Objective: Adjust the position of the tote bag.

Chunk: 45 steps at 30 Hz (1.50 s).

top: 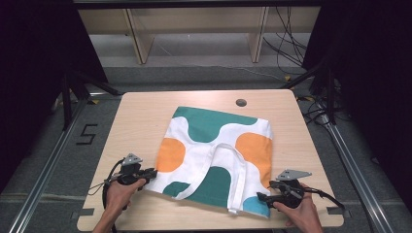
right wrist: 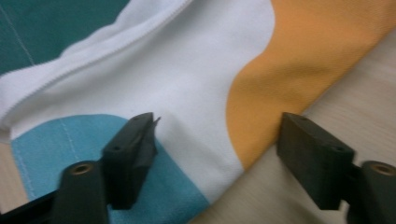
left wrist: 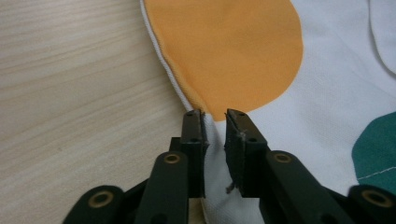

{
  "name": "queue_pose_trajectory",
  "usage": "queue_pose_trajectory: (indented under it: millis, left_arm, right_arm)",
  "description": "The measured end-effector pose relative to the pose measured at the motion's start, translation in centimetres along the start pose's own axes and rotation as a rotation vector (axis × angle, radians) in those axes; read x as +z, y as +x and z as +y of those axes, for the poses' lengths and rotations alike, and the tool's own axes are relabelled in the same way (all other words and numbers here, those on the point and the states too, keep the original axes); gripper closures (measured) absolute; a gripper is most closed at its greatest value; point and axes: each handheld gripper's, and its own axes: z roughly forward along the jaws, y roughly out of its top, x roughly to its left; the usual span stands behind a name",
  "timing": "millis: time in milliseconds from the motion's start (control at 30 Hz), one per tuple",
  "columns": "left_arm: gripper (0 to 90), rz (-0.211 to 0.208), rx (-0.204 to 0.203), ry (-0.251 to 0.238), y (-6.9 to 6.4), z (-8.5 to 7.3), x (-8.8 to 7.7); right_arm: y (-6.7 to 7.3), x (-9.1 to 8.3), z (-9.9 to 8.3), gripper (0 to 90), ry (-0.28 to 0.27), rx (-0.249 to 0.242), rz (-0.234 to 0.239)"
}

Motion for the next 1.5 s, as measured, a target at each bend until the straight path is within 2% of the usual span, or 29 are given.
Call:
queue_pose_trajectory:
  millis: [33,133,167,200,233,333,400,433,467,500,533,600,633,667,700,767,800,833,867,900,967,1000,1067,1100,1200,1233,1267,1433,1500]
  left_arm:
    - [81.1,-0.004,-0.029,-0.036,-0.3,-0.1,0.2]
    - [84.6,-0.011,-0.004,-0.022,-0.4,-0.4,-0.1]
    - [85.1,-0.012,0.002,-0.023,-0.6,-0.5,-0.2]
    - [85.4,-0.015,0.015,-0.015,-0.8,-0.6,-0.3]
    - [85.6,-0.02,0.022,-0.011,-1.0,-0.7,-0.4]
    - [86.0,-0.034,0.062,0.012,-1.7,-1.2,-0.9]
    - [86.1,-0.046,0.063,-0.005,-2.1,-1.4,-0.9]
    - [86.2,-0.048,0.068,-0.003,-2.2,-1.5,-1.0]
    - [86.2,-0.057,0.064,0.001,-2.4,-1.6,-1.0]
    - [86.2,-0.058,0.039,-0.02,-2.8,-1.7,-0.8]
    - [86.2,-0.063,0.065,-0.003,-2.8,-1.7,-1.0]
    - [86.2,-0.073,0.066,-0.013,-3.2,-1.7,-0.8]
    - [86.2,-0.079,0.083,0.003,-3.2,-1.7,-0.8]
    - [86.2,-0.08,0.068,-0.006,-3.5,-1.7,-0.8]
    - [86.1,-0.076,0.062,-0.011,-3.6,-1.7,-0.8]
    - [85.8,-0.082,0.104,0.007,-3.4,-1.7,-1.0]
    - [85.5,-0.08,0.073,-0.019,-3.6,-1.8,-0.9]
    - [84.4,-0.081,0.08,-0.013,-3.5,-1.8,-1.0]
    - [82.5,-0.067,0.062,-0.032,-3.6,-1.7,-1.2]
    - [79.5,-0.059,0.066,-0.032,-3.7,-1.6,-1.4]
    - [71.3,-0.056,0.074,-0.067,-4.0,-1.3,-2.3]
    - [64.2,-0.068,0.044,-0.102,-4.3,-1.3,-2.5]
    - [56.4,-0.119,0.04,-0.134,-5.2,-1.2,-3.1]
    - [52.3,-0.133,0.04,-0.137,-5.7,-1.2,-3.2]
    - [44.0,-0.169,0.069,-0.125,-7.3,-1.2,-3.2]
    - [41.0,-0.185,0.076,-0.124,-7.7,-1.2,-3.2]
    - [38.7,-0.19,0.086,-0.123,-8.2,-1.1,-3.1]
    - [31.0,-0.245,0.123,-0.11,-10.0,-1.0,-2.7]
    - [29.1,-0.259,0.123,-0.104,-11.0,-1.1,-2.2]
  right_arm:
    - [-0.1,-0.2,0.2,39.4,0.046,-0.055,-0.028]
    - [0.0,0.1,0.4,55.1,0.035,-0.119,-0.086]
    - [-0.2,-0.2,0.6,61.2,0.067,-0.136,-0.093]
    - [-0.4,0.1,0.5,65.7,0.019,-0.145,-0.095]
    - [-0.7,-0.2,0.7,70.5,0.06,-0.162,-0.088]
    - [-1.4,-0.1,1.0,76.2,0.054,-0.154,-0.075]
    - [-1.8,0.0,1.4,79.2,0.07,-0.181,-0.073]
    - [-1.9,0.4,1.5,80.9,0.029,-0.18,-0.084]
    - [-2.0,0.1,1.8,81.8,0.071,-0.189,-0.082]
    - [-2.2,0.4,1.9,82.7,0.05,-0.202,-0.089]
    - [-2.4,0.5,2.1,83.2,0.053,-0.211,-0.087]
    - [-2.8,0.7,2.4,83.9,0.057,-0.214,-0.093]
    - [-3.1,0.6,2.6,84.1,0.068,-0.224,-0.091]
    - [-3.2,0.9,2.6,84.3,0.04,-0.208,-0.095]
    - [-3.6,0.8,2.8,84.4,0.048,-0.229,-0.095]
    - [-3.8,0.8,2.8,84.4,0.05,-0.233,-0.082]
    - [-3.6,0.5,2.8,84.4,0.079,-0.198,-0.084]
    - [-3.6,0.9,2.6,84.3,0.033,-0.203,-0.096]
    - [-3.7,0.7,2.7,84.0,0.046,-0.206,-0.091]
    - [-3.7,0.4,2.8,83.1,0.071,-0.196,-0.087]
    - [-3.8,0.2,2.7,80.3,0.05,-0.166,-0.078]
    - [-3.9,-0.1,2.7,76.1,0.012,-0.171,-0.067]
    - [-3.8,-0.9,2.7,70.3,-0.047,-0.143,-0.066]
    - [-3.5,-1.3,2.6,67.2,-0.062,-0.112,-0.052]
    - [-3.0,-2.2,2.3,58.3,-0.107,-0.121,-0.038]
    - [-2.4,-2.4,2.1,56.0,-0.105,-0.087,-0.028]
    - [-2.5,-2.5,2.1,54.7,-0.127,-0.132,-0.017]
    - [-1.4,-2.4,1.7,48.9,-0.118,-0.12,-0.014]
    - [-1.6,-2.2,1.6,47.7,-0.125,-0.16,-0.026]
